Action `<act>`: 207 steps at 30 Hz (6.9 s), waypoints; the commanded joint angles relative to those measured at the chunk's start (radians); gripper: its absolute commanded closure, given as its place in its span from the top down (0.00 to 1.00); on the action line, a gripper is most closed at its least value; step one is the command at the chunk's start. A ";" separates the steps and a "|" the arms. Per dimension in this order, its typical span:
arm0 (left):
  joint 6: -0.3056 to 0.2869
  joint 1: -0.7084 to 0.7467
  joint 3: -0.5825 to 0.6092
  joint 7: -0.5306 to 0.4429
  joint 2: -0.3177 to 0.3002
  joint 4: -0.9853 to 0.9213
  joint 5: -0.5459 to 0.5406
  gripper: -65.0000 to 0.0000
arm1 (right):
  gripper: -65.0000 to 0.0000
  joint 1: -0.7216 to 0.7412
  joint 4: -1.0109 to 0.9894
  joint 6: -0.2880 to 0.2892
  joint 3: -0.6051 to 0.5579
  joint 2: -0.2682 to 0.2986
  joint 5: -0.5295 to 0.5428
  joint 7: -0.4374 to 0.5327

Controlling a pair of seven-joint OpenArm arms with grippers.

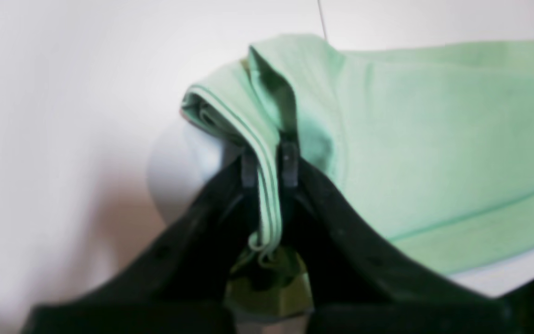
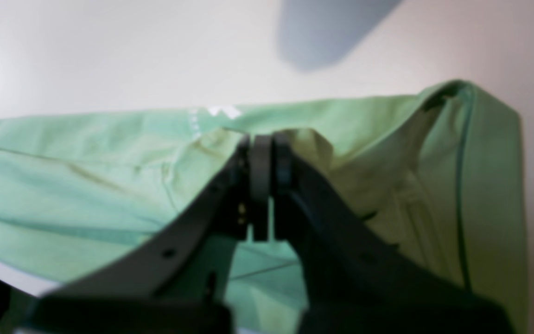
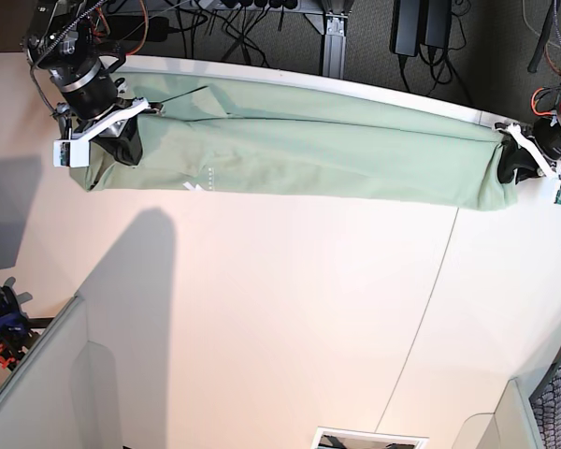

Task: Fold the T-shirt properly

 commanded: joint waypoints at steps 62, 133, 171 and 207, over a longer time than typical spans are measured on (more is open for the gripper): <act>-0.085 -0.232 0.446 0.055 0.206 0.119 -0.018 0.37 | 0.58 -0.011 -0.058 -0.026 0.203 0.037 -0.006 0.017; -0.143 -0.182 0.294 0.091 0.025 0.187 -0.078 0.59 | 0.00 0.155 0.002 0.051 -0.380 -0.243 -0.056 0.132; -0.148 -0.152 0.420 0.084 0.025 0.298 -0.097 0.25 | 0.00 0.218 -0.124 0.051 -0.486 -0.270 -0.261 0.152; -0.148 -0.132 0.420 0.091 0.023 0.297 -0.090 0.25 | 0.00 0.542 -0.512 0.052 -0.495 -0.375 -0.229 0.272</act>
